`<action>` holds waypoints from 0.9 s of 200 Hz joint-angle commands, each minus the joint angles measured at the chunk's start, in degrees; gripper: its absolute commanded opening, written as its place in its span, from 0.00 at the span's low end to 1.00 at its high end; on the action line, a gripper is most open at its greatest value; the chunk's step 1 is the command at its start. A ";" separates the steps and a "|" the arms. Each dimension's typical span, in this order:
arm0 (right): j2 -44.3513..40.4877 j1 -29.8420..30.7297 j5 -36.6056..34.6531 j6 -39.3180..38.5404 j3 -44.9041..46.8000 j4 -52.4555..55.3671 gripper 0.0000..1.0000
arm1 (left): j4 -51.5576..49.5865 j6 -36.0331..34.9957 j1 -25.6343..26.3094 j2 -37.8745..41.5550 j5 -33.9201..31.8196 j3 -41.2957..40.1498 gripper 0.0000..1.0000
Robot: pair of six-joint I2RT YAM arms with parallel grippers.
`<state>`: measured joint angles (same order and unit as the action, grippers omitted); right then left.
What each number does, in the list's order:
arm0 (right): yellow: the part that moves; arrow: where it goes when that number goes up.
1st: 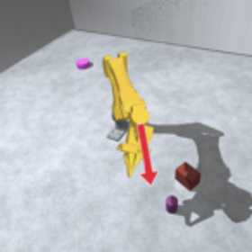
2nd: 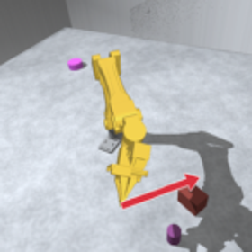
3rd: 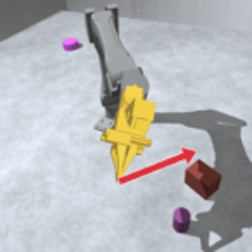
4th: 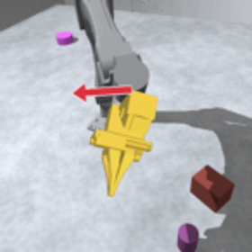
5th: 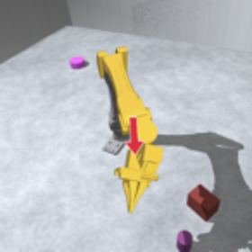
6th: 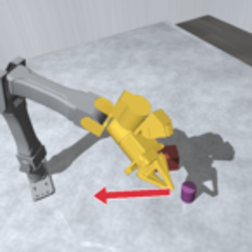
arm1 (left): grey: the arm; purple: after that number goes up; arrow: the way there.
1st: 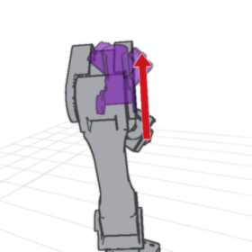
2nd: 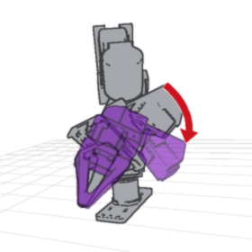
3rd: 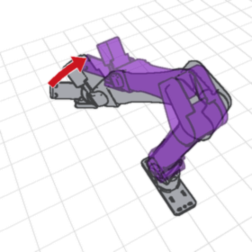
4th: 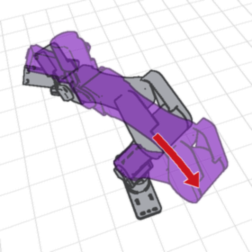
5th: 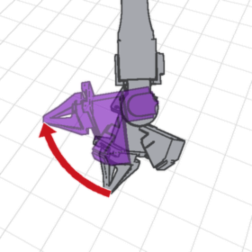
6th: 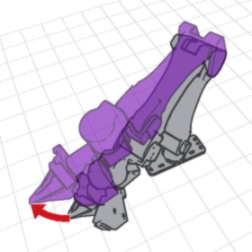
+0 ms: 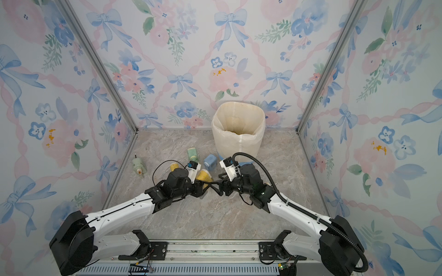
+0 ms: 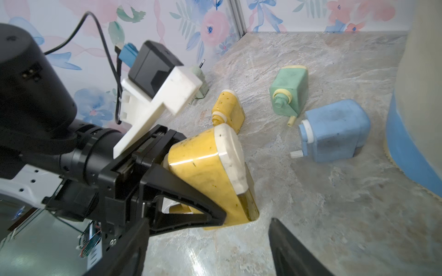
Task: Take out the pencil sharpener tray and clean the shavings
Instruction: Pick up the pencil sharpener from the center of the board, then open the container of the pencil sharpener.
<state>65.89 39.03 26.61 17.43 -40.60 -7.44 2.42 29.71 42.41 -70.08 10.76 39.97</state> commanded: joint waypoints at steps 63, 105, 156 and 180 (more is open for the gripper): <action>-14.63 -6.34 14.87 0.97 -5.62 21.18 0.72 | -4.20 -15.90 -0.29 0.69 28.23 6.20 0.00; -15.11 -6.93 16.96 -0.47 -9.77 28.34 0.61 | -4.24 -20.32 -3.34 3.04 42.63 4.79 0.00; -13.15 -5.09 21.00 -4.66 -14.05 35.18 0.61 | -4.34 -23.62 -7.28 8.81 52.54 3.54 0.00; -9.80 -2.99 19.88 -5.27 -15.78 36.50 0.66 | -4.35 -22.80 -7.16 8.09 54.90 3.67 0.00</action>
<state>53.12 34.04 45.54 14.04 -54.02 24.77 -2.81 8.49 35.48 -61.82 59.88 44.23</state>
